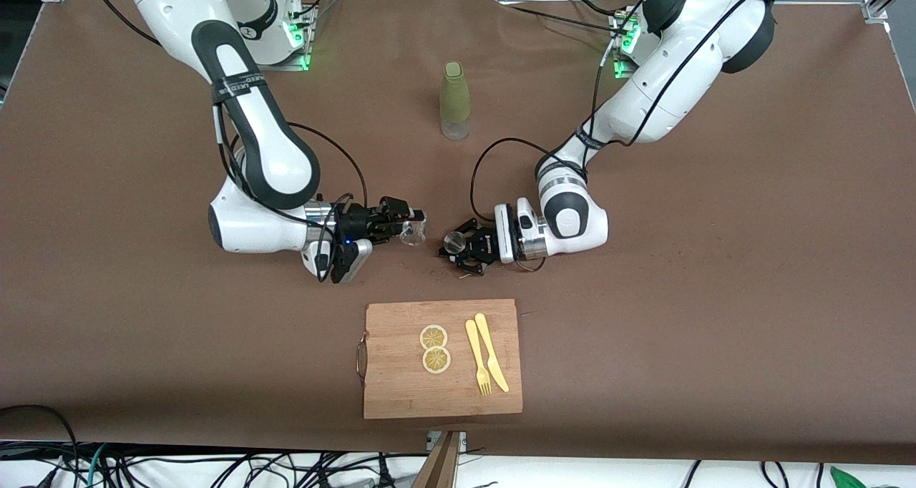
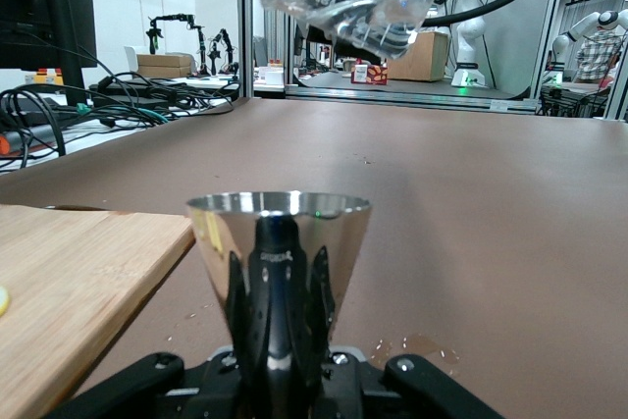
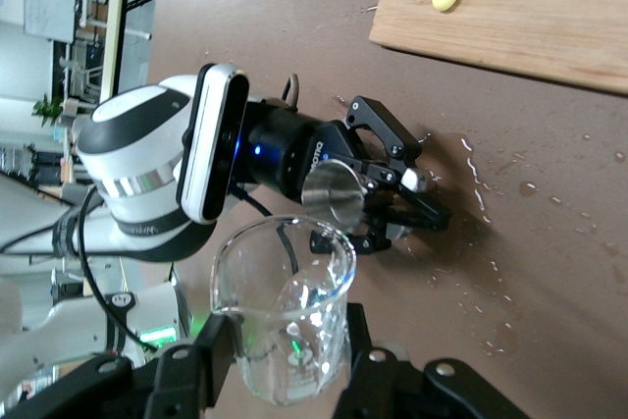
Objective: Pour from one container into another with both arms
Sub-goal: 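Lift the beaker with the right gripper toward the jigger held by the left gripper, then tilt the beaker with the right gripper, pouring liquid into the jigger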
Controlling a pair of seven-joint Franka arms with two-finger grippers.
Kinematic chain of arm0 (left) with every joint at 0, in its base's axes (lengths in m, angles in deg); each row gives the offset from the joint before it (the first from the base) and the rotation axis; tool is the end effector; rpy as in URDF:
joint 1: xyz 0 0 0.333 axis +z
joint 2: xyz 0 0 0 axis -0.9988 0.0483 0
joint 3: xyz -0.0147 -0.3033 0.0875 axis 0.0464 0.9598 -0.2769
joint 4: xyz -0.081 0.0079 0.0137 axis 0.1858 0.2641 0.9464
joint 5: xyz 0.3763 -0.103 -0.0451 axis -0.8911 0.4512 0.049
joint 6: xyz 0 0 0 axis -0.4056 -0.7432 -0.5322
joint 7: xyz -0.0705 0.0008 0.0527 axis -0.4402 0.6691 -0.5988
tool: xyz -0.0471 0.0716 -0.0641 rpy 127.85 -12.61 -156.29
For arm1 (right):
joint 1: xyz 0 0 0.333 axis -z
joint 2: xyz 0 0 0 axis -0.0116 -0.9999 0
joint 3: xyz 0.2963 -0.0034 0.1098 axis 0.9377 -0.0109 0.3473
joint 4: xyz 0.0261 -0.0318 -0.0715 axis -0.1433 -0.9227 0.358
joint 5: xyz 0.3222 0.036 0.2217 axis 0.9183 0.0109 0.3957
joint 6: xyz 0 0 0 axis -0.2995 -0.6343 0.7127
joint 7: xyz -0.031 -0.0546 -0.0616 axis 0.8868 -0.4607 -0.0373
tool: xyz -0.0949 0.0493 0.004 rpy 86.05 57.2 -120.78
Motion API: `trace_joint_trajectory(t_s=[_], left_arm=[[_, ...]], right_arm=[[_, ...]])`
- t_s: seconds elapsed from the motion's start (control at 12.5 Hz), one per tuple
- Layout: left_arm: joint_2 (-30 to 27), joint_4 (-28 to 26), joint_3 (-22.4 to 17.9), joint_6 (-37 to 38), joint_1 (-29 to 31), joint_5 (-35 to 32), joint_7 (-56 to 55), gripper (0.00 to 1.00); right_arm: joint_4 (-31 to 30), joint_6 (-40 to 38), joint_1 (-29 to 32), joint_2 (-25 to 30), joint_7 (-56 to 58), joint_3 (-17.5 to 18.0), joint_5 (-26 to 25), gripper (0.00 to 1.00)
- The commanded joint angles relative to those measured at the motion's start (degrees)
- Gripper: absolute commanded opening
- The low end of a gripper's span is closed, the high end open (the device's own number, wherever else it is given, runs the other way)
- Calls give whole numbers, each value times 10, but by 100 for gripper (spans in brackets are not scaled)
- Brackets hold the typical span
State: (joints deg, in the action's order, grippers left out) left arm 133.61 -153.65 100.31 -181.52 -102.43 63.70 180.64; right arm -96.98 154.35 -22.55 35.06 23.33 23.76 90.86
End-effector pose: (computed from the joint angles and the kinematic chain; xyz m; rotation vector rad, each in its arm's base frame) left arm 0.5775 -0.3878 0.0772 1.4999 -1.2631 1.1525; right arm 0.6097 0.3130 0.2747 -2.1606 -0.4261 0.0867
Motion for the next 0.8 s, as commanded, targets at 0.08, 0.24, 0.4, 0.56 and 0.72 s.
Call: trace_joint_trajectory(t_s=[0.08, 0.24, 0.4, 0.56, 0.72], left_arm=[[11, 17, 0, -7, -13, 32, 19, 0], [12, 32, 1, -8, -18, 37, 18, 0], [12, 40, 1, -8, -20, 37, 16, 0], [10, 46, 1, -8, -21, 44, 14, 0], [10, 50, 0, -8, -21, 56, 14, 0]], right_arm=[[-13, 27, -24, 18, -69, -4, 12, 15], [-13, 33, -32, 18, -103, -4, 10, 15], [-13, 43, -40, 18, -125, -4, 9, 15], [-14, 42, -46, 20, -148, -3, 8, 14], [-18, 41, -54, 30, -175, -3, 5, 14]])
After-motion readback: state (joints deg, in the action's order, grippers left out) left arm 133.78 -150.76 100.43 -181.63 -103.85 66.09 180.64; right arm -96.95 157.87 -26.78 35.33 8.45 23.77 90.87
